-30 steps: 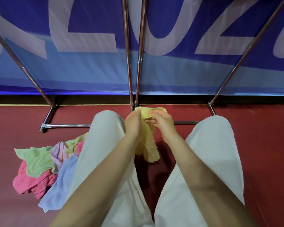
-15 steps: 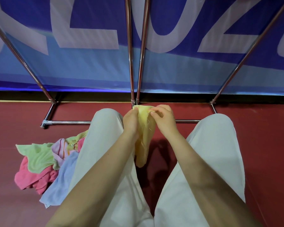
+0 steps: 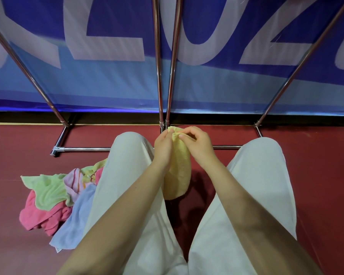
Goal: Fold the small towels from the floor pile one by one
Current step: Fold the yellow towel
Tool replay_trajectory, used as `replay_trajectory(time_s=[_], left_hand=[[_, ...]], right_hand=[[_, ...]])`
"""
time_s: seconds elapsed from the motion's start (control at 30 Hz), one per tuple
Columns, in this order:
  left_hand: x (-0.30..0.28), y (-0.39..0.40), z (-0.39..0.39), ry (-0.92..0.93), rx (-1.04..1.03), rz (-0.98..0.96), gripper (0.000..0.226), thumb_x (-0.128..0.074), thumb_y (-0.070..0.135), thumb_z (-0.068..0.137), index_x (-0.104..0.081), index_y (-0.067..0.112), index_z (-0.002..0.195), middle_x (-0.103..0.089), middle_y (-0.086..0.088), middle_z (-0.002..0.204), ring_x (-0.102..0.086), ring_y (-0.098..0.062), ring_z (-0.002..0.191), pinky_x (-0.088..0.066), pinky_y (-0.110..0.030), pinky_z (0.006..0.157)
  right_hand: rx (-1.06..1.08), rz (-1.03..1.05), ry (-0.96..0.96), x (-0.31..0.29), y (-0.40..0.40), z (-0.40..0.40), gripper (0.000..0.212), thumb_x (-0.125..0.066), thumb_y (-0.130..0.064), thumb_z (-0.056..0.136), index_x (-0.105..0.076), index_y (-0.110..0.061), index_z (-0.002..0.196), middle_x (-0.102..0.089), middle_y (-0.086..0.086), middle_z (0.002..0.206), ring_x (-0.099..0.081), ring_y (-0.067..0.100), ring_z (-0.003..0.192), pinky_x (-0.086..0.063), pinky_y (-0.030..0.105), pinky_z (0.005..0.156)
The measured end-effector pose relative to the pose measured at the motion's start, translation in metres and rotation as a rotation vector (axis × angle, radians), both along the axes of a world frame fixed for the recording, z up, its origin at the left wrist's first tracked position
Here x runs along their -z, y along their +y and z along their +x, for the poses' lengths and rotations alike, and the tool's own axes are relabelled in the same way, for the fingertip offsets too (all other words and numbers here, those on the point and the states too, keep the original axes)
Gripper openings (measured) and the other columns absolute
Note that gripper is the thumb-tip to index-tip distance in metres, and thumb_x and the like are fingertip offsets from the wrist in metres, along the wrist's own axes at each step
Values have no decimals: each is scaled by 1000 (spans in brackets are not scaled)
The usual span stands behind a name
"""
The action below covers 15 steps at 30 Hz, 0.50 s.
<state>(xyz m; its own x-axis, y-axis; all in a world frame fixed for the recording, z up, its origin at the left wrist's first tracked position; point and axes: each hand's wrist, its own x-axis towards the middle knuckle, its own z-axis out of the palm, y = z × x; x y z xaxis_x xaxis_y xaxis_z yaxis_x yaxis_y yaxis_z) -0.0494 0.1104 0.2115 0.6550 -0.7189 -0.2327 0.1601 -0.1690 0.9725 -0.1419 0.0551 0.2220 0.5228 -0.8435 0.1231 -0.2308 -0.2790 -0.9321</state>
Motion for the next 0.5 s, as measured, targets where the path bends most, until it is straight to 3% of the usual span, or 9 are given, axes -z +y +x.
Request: replay_trajectory(time_s=[0.1,0.2,0.3,0.4,0.5], left_hand=[[-5,1,-5,35,39,-46,26,-47,27,100,-72,21,95,-68,9,86,-61,2,77,-47,-8,62],[-7,2,-11,30,71,-57,29,-44,20,99,-70,15,109,-68,4,95,-59,-1,81,-45,-12,65],[-7,2,-15,14,91,-41,29,-41,15,97,-70,13,97,-62,4,81,-53,-2,71,-43,-12,61],[-7,5,-18,-17,134,-37,32,-42,20,99,-66,23,79,-59,13,70,-52,2,66,-42,-18,66],[-6,7,-20,-121,226,-71,27,-48,30,100,-70,22,87,-66,1,75,-56,0,71,-44,-16,70]], right_hand=[[36,65,-21,-2,-1,-2,14,-63,-12,87,-68,-25,84,-68,-7,89,-63,10,88,-51,26,80],[104,123,-53,-4,-1,-4,18,-62,-9,87,-64,-26,79,-66,-6,83,-63,15,83,-52,30,76],[188,138,-45,-3,-2,-6,16,-63,-9,86,-59,-21,77,-64,-2,81,-61,16,80,-51,32,74],[243,161,-34,0,-4,-9,14,-64,-12,85,-58,-21,77,-64,-2,81,-62,17,80,-52,33,75],[273,225,-54,-2,-4,-14,7,-65,-15,87,-61,-16,81,-66,1,83,-62,16,81,-51,29,74]])
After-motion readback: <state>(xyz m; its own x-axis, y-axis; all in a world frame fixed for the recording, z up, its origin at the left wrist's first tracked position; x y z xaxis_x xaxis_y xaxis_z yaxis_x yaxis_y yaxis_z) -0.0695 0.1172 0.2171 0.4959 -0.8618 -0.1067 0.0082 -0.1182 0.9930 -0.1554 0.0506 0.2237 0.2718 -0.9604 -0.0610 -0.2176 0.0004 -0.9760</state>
